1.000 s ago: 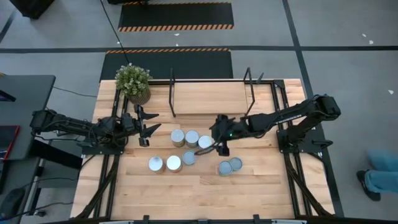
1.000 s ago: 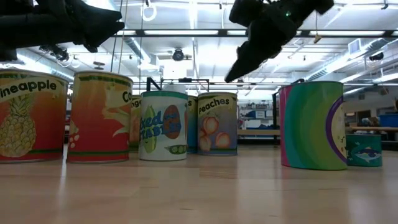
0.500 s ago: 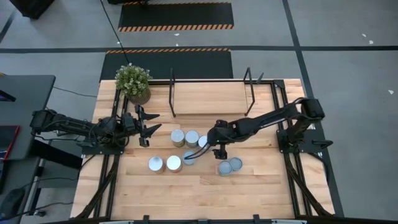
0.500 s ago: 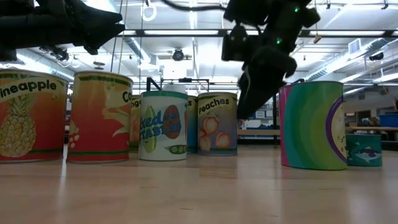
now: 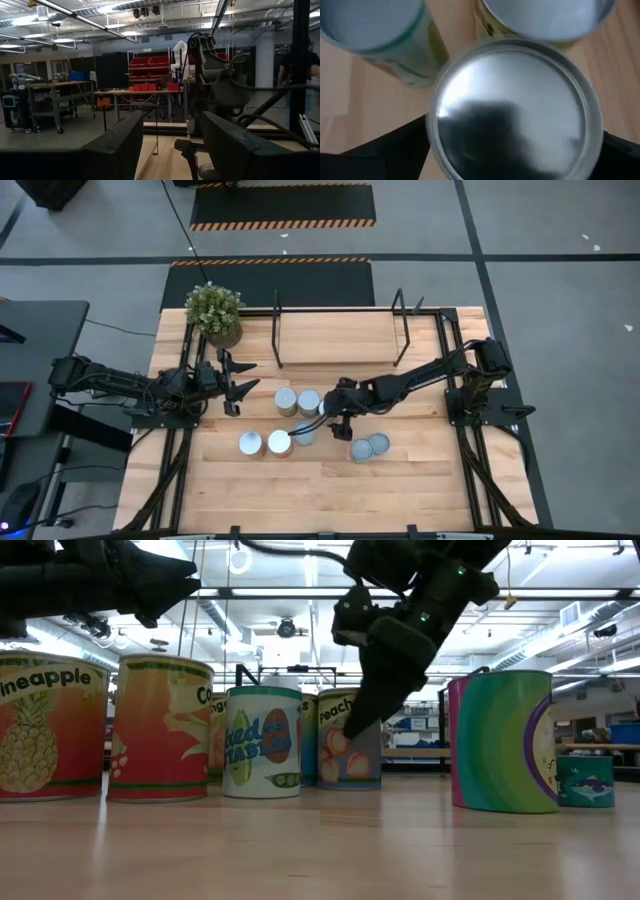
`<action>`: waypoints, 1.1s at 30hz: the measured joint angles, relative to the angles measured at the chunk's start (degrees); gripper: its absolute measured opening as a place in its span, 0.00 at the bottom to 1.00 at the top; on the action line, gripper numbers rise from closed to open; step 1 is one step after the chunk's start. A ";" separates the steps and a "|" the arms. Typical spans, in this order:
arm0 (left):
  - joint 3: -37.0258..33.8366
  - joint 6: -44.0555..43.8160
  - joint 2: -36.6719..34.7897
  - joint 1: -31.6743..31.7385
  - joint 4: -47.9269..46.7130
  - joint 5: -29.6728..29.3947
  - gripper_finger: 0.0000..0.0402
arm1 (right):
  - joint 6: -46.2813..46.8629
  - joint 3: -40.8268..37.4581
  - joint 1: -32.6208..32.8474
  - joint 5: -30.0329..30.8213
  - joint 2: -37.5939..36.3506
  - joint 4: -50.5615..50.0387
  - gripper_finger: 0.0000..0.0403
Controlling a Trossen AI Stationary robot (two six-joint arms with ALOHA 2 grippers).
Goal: Pick and place cans onto a shelf
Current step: Put the right blue can on the shelf
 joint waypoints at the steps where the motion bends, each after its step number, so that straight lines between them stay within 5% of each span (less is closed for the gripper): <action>1: 0.00 0.00 -0.02 0.00 0.02 0.00 0.51 | -0.34 0.00 0.00 0.00 0.20 0.50 0.99; 15: 0.00 -0.02 0.00 0.00 0.02 0.00 0.51 | -2.15 -0.04 -0.85 -0.81 1.97 1.51 0.78; 29: 0.00 -0.42 0.00 0.00 0.04 0.00 0.51 | -17.65 0.63 -10.82 3.85 -11.37 -8.18 0.80; 33: 0.00 -0.42 -0.02 -0.01 0.60 0.00 0.51 | -23.28 6.19 -17.40 -2.07 -9.05 -8.55 0.80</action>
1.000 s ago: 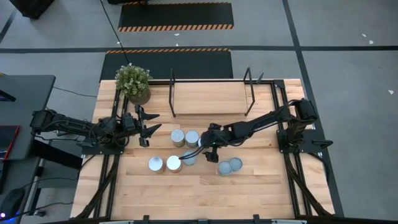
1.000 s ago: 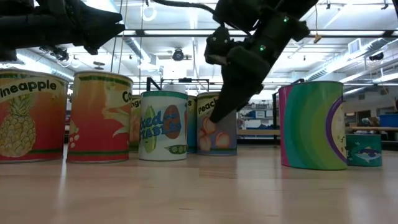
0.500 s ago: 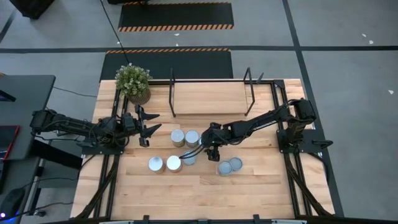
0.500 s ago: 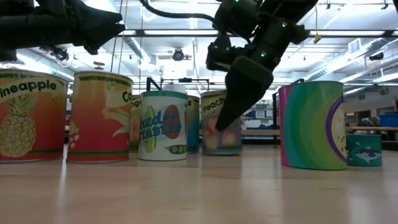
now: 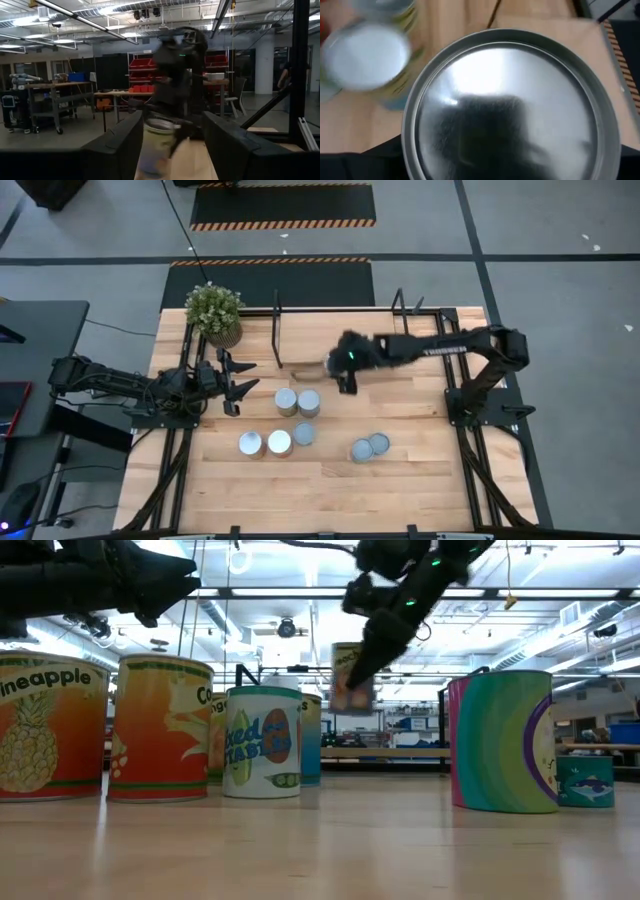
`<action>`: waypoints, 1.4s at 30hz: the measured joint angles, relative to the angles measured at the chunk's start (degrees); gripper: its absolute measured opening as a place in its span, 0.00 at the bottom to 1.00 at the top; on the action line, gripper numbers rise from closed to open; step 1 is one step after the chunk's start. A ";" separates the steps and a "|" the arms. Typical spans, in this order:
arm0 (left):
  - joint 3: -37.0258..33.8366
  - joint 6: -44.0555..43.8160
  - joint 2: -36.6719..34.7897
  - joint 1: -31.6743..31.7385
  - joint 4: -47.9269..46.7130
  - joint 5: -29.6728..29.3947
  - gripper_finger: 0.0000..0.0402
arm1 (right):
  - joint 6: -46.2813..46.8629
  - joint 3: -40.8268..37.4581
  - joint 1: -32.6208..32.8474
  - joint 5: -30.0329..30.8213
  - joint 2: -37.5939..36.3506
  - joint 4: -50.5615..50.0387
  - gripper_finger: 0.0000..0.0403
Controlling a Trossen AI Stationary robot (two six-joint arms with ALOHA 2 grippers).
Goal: Pick and place cans onto a shelf
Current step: Put the right blue can on the shelf
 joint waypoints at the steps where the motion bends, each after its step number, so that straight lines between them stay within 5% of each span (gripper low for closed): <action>1: 0.00 -0.02 0.00 0.00 0.08 -0.04 0.51 | -1.32 1.72 -1.37 -1.37 1.14 -0.72 0.80; 10: 0.00 -0.03 0.02 -0.04 -0.21 -2.35 0.51 | -12.97 22.40 -9.54 -8.84 15.70 -6.78 0.80; 25: 0.00 0.32 0.00 0.01 -0.74 -3.20 0.51 | -18.03 54.28 -17.77 -21.68 40.36 -18.70 0.81; 35: 0.00 0.48 0.02 0.01 -1.05 -3.70 0.51 | -18.17 59.30 -18.99 -20.47 44.30 -21.91 0.97; 42: 0.00 0.49 0.00 0.01 -1.10 -3.86 0.51 | -19.94 59.34 -19.19 -16.81 43.00 -23.44 0.97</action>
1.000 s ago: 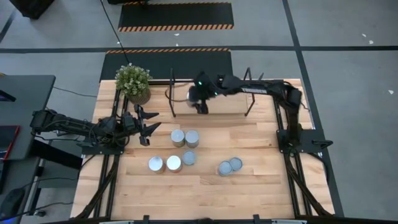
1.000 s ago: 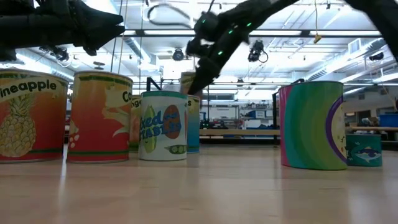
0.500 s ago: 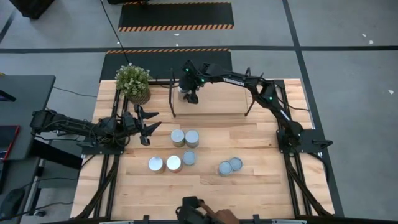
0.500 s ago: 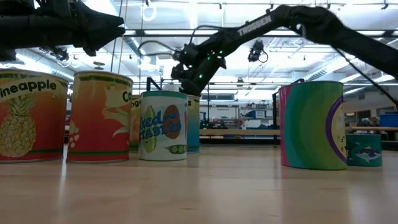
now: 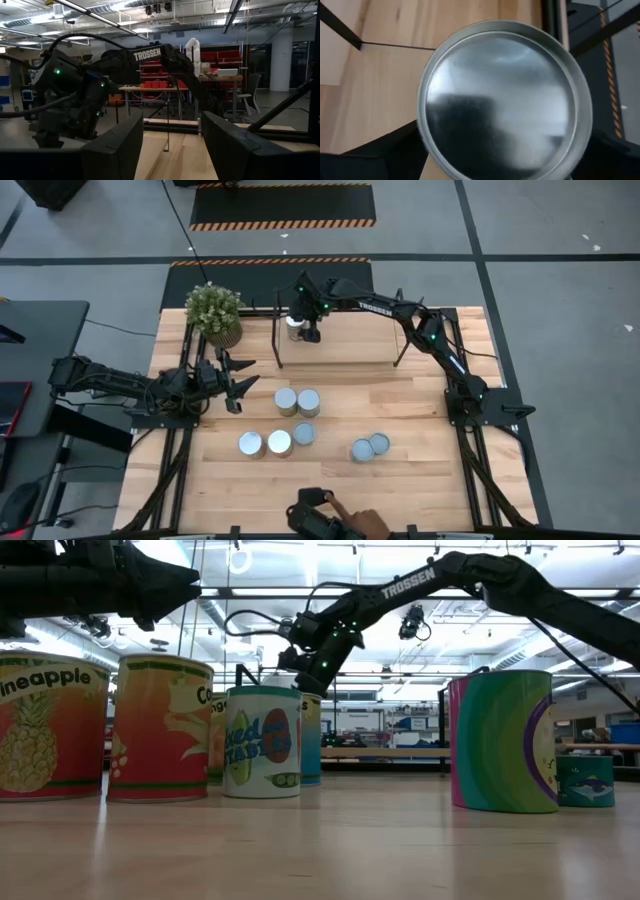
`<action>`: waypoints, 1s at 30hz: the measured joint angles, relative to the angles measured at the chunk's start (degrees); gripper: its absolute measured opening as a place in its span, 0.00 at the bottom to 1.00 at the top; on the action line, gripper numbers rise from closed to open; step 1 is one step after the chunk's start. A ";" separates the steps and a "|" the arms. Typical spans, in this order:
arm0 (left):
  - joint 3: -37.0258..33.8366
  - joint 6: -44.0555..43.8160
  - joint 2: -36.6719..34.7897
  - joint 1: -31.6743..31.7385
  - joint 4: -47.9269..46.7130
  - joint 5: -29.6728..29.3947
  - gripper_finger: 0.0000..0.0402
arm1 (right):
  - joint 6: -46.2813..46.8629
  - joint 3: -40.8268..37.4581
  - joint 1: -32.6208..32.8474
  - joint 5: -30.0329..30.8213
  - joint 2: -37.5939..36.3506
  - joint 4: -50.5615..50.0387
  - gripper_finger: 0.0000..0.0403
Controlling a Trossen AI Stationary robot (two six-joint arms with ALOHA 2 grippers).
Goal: Pick and place cans onto a shelf
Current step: Put the right blue can on the shelf, then put the blue can on the shelf
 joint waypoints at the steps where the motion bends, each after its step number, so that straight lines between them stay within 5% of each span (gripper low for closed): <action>1: 0.00 0.01 0.01 0.00 -0.02 -0.07 0.51 | 0.00 0.00 -0.12 0.41 -0.01 -0.03 0.98; 18: 0.00 0.04 0.02 0.00 0.02 -1.25 0.51 | -1.01 -0.06 -1.79 -2.27 -0.14 2.94 0.97; 30: 0.00 0.03 0.00 -0.01 0.09 -1.49 0.51 | -2.82 -0.09 -2.54 7.05 -0.91 0.05 0.97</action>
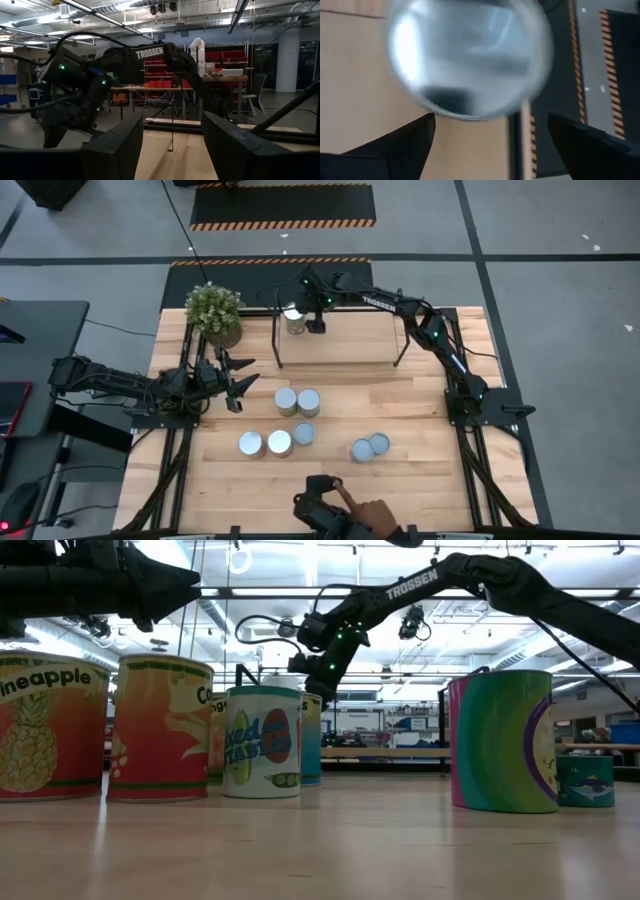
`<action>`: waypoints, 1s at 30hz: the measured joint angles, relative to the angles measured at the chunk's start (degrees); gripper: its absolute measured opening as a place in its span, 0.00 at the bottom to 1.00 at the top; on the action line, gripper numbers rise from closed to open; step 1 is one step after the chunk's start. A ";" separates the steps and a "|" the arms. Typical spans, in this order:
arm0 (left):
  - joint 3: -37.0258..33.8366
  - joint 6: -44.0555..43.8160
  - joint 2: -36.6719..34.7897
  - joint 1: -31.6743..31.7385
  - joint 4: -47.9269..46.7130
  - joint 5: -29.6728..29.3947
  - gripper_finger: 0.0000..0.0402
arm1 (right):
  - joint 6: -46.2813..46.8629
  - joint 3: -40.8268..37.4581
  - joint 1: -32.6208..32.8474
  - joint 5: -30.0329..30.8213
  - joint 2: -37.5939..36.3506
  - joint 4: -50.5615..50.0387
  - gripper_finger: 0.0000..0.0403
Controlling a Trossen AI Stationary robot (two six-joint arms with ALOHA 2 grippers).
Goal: Pick and place cans onto a shelf
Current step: Put the blue can on the shelf
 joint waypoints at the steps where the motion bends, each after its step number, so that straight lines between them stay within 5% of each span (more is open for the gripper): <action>1: 0.00 0.00 0.00 0.01 0.00 -0.08 0.51 | -0.03 0.00 -0.22 0.18 0.00 0.55 0.97; 9: 0.00 0.02 0.01 -0.01 -0.02 -0.14 0.51 | -0.24 0.00 -0.90 0.03 0.00 4.09 0.97; 16: 0.00 0.06 0.02 0.00 -0.99 -0.32 0.51 | 0.97 0.00 1.21 5.14 -1.60 -7.01 0.97; 23: 0.00 2.10 0.00 -0.01 -1.87 -7.23 0.51 | 7.76 0.00 7.67 -4.72 -5.14 -17.82 0.97; 30: -0.02 0.87 0.02 -0.18 -5.75 -9.86 0.51 | 8.46 0.00 17.37 1.29 -5.51 -23.31 0.92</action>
